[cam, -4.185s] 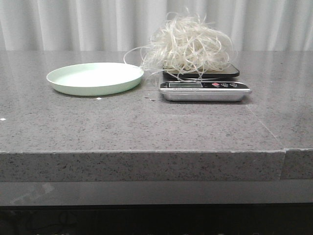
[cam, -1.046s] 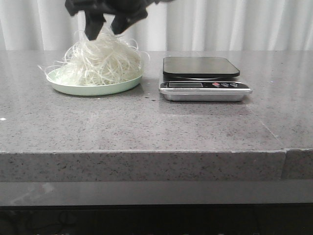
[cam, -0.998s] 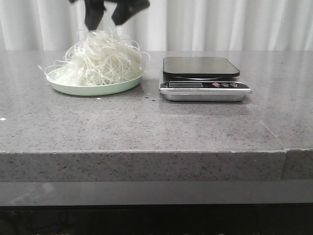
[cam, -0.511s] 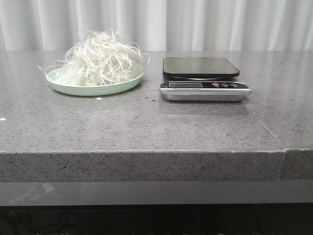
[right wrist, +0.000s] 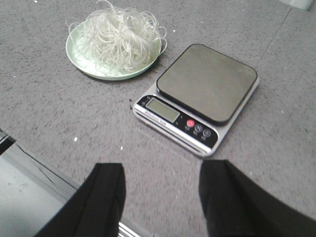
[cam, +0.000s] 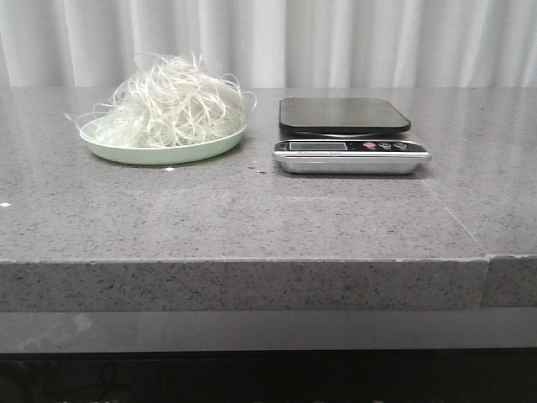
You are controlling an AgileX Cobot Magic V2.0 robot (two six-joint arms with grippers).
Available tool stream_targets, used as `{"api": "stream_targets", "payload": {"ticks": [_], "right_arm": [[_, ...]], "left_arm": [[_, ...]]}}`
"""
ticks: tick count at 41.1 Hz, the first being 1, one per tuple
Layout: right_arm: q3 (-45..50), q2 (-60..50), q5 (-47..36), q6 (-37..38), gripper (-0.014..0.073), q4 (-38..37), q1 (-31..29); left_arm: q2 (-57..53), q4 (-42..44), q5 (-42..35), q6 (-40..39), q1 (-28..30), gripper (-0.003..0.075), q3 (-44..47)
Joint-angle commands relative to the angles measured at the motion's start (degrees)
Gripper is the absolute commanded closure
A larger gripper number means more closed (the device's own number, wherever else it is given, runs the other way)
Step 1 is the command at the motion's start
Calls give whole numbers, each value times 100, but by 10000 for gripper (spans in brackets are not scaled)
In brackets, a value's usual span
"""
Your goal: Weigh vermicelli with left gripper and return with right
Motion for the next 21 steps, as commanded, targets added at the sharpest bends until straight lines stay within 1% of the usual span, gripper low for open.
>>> {"api": "stream_targets", "payload": {"ticks": [1,5,11,19,21], "right_arm": [[230,-655,-127,15,145,-61,-40],[509,-1192,292,15,145,-61,-40],[686,-1646,863,15,145,-61,-40],[697,-1780,1015,15,145,-61,-40],[697,-1780,1006,15,157,-61,-40]], "left_arm": [[44,-8,-434,-55,-1,302,-152],[44,-8,-434,-55,-1,302,-152],[44,-8,-434,-55,-1,302,-148],[44,-8,-434,-55,-1,302,-148],[44,-8,-434,-55,-1,302,-148]]}}
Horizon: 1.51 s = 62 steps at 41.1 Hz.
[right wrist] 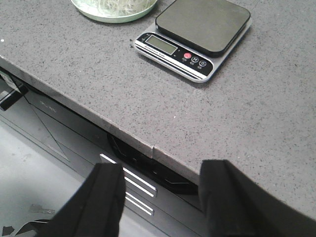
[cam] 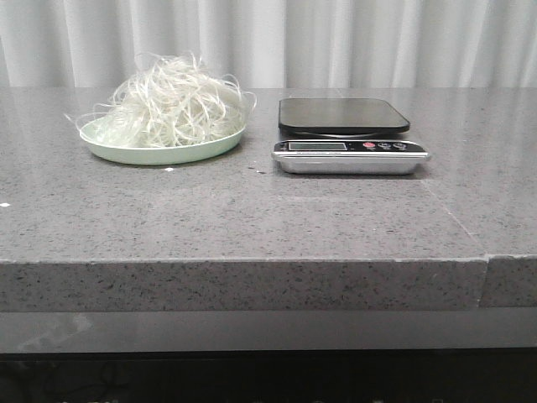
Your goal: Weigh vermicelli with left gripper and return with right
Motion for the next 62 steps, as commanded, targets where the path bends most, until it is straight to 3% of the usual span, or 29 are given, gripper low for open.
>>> {"api": "stream_targets", "payload": {"ticks": [1,6,10,20,44,49,62], "right_arm": [[-128,27,-324,6,179,-61,-40],[-128,27,-341,6,319,-61,-40],[-128,27,-345,6,436,-61,-40],[-126,27,-347,6,426,-70,-40],[-126,27,-342,6,426,-70,-40],[-126,27,-342,6,426,-70,-40],[-126,27,-342,6,426,-70,-40]], "left_arm": [[44,-8,-434,-55,-1,302,-148],[44,-8,-434,-55,-1,311,-148],[44,-8,-434,-55,-1,375,-148],[44,-8,-434,-55,-1,583,-148],[-52,13,-490,-55,33,575,-33],[-442,-45,-855,-55,503,575,355],[-2098,-1105,-2437,-55,2513,575,2318]]}}
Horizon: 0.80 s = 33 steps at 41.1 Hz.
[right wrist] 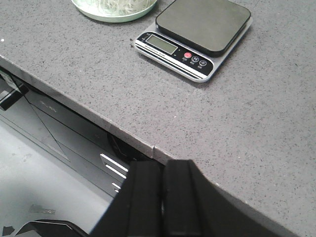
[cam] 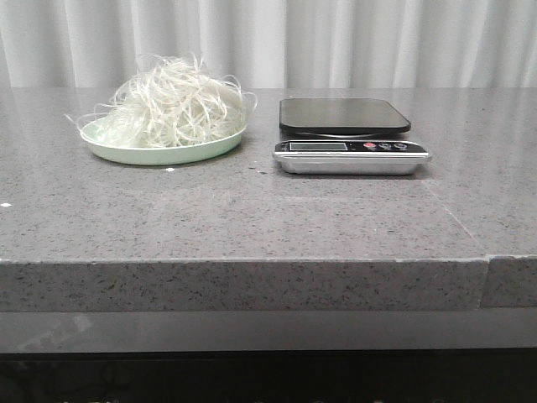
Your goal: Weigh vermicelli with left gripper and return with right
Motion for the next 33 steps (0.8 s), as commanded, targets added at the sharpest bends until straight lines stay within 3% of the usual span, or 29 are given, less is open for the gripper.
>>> {"api": "stream_targets", "payload": {"ticks": [1,10,24,33], "right_arm": [[-126,27,-342,-5,426,-70,-40],[-126,27,-342,-5,426,-70,-40],[-126,27,-342,-5,426,-70,-40],[-126,27,-336,-5,426,-70,-40]], "left_arm": [[-354,-413,-899,-55,526,575,445],[-841,-544,-1758,-45,1301,575,1425],[-1013,-246,-2960,-17,1369,575,2214],[-1129,-114,-2869,7,1654,575,2214]]}}
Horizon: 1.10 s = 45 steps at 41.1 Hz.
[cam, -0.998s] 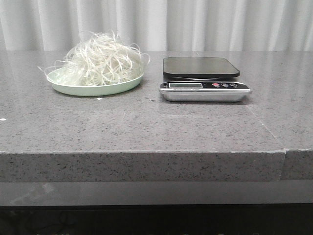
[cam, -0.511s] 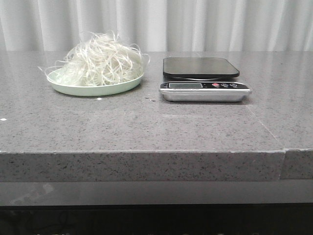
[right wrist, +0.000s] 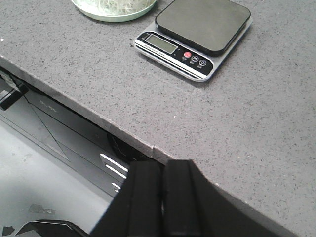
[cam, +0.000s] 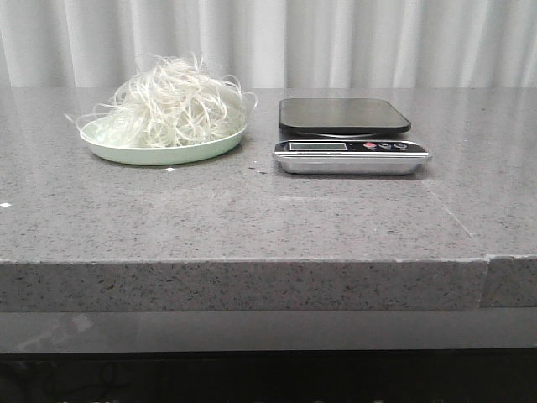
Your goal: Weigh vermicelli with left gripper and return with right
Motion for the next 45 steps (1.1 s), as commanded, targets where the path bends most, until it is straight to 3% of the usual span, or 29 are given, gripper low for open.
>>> {"api": "stream_targets", "payload": {"ticks": [1,7,45], "right_arm": [[-126,36,-336,-5,426,-70,-40],[-126,36,-336,-5,426,-70,-40],[-126,36,-336,-5,426,-70,-40]], "left_arm": [[-125,85,-482,8,113,575,47],[-125,89,-482,328,143,575,47],[-125,89,-333,328,143,575,47]]}}
